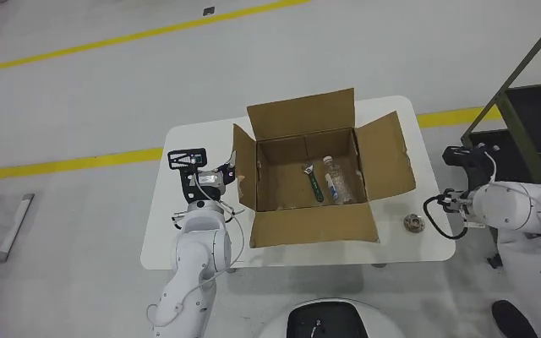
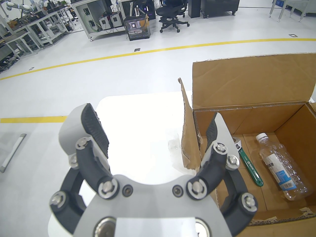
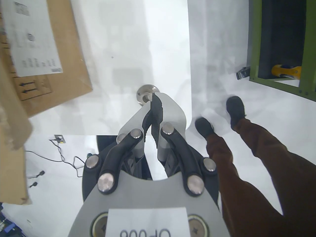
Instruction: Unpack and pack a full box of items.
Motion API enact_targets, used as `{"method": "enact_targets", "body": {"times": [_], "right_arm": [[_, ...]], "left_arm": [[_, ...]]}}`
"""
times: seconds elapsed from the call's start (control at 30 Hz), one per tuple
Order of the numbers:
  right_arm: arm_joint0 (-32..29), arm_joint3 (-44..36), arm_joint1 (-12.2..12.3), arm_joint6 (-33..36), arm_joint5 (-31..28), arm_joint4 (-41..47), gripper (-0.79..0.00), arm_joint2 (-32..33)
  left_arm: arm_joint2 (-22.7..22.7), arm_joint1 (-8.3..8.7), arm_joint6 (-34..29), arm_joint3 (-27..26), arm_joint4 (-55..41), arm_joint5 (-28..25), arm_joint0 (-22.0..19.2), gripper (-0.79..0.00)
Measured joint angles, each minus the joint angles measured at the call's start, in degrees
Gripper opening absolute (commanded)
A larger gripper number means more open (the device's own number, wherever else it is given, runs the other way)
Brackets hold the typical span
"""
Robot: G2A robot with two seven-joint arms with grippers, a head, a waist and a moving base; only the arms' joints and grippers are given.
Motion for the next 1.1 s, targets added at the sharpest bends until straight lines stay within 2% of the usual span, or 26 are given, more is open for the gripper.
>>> {"method": "enact_targets", "body": {"times": [0.07,0.17,0.2,0.23,0.27,0.37,0.77,0.9,1.03,1.07,1.1], "right_arm": [[0.6,1.9,-0.1,0.3,-0.3,-0.6,-0.76,-1.1],[1.7,4.9,0.0,0.2,-0.2,-0.6,-0.622,-4.2],[2.3,6.1,0.1,0.2,-0.1,0.0,-0.6,-5.3],[2.8,6.9,0.2,0.2,-0.1,0.4,-0.382,-6.2],[3.3,7.8,0.3,0.2,-0.1,0.9,0.0,-7.1],[4.6,9.9,0.5,0.2,-0.1,1.7,0.0,-8.6],[4.5,9.8,0.5,0.2,-0.2,1.7,0.0,-8.5],[4.1,11.3,0.4,-1.5,-1.7,2.4,0.0,-9.7],[4.8,11.0,0.6,0.0,-1.6,1.9,0.0,-9.5],[4.8,11.1,0.7,0.2,-1.9,1.5,-0.08,-9.6],[5.0,11.3,0.8,0.3,-1.9,0.9,-0.286,-9.6]], "left_arm": [[0.0,0.0,0.0,0.0,0.0,0.0,0.0,0.0],[0.0,0.0,0.0,0.0,0.0,0.0,0.0,0.0],[0.0,0.0,0.0,0.0,0.0,0.0,0.0,0.0],[0.0,0.0,0.0,0.0,0.0,0.0,0.0,0.0],[0.0,0.0,0.0,0.0,0.0,0.0,0.0,0.0],[0.0,0.0,0.0,0.0,0.0,0.0,0.0,0.0],[0.0,0.0,0.0,0.0,0.0,0.0,0.0,0.0],[0.0,0.0,0.0,0.0,0.0,0.0,0.0,0.0],[0.0,0.0,0.0,0.0,0.0,0.0,0.0,0.0],[0.0,0.0,0.0,0.0,0.0,0.0,0.0,0.0],[0.0,0.0,0.0,0.0,0.0,0.0,0.0,0.0]]}}
